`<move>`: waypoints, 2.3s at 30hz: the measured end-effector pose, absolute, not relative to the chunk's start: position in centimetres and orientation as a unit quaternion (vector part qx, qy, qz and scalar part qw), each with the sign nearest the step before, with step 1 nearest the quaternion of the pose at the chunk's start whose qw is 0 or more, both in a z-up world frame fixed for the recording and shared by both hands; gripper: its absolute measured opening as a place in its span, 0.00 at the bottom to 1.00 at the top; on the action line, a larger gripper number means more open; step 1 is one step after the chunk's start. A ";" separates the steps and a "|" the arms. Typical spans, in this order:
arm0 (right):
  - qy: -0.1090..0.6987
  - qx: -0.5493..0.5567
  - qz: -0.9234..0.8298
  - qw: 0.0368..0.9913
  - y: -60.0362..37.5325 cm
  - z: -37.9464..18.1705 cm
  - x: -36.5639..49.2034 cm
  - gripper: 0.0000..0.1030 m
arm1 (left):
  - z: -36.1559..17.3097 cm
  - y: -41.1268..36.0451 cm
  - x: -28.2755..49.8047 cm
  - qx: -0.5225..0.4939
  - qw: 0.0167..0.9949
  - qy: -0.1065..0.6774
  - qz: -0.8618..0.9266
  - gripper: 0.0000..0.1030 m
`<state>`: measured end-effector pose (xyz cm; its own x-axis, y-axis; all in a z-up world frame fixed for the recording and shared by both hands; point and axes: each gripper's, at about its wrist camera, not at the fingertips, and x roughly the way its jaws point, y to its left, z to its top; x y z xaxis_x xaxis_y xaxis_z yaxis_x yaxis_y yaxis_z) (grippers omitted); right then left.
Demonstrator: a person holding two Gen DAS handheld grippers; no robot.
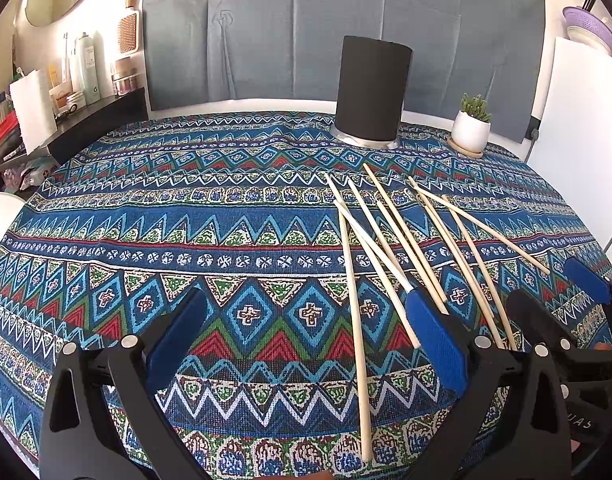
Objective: Organize utensils
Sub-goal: 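Lower the right gripper onto one wooden chopstick and close it, then lift the chopstick with the right gripper and drop it into the black holder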
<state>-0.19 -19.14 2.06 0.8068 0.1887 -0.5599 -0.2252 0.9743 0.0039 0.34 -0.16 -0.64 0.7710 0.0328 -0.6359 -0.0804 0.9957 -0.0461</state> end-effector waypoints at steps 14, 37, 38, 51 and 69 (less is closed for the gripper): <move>0.384 0.003 0.162 0.909 -21.1 2.2 2.9 0.92 | 0.3 0.3 2.5 0.016 0.924 0.380 0.046 0.94; 0.542 -0.111 0.219 0.803 -22.4 -1.0 16.3 0.92 | -1.9 0.3 7.9 0.029 0.841 0.539 -0.029 0.96; 0.533 -0.117 0.217 0.809 -22.4 -1.0 16.5 0.92 | -2.0 0.4 7.9 0.032 0.845 0.532 -0.034 0.96; 0.527 -0.121 0.216 0.813 -23.1 -1.0 16.8 0.94 | -1.7 2.2 8.2 0.062 0.859 0.499 -0.090 0.96; 0.530 -0.024 0.277 0.801 -27.5 0.3 17.3 0.05 | -0.6 9.0 8.5 0.020 0.854 0.510 -0.101 0.05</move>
<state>17.27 -27.52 0.33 0.2851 0.4192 -0.8620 -0.4700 0.8449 0.2555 8.46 8.98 -0.64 0.4591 -0.1530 -0.8751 0.1933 0.9787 -0.0697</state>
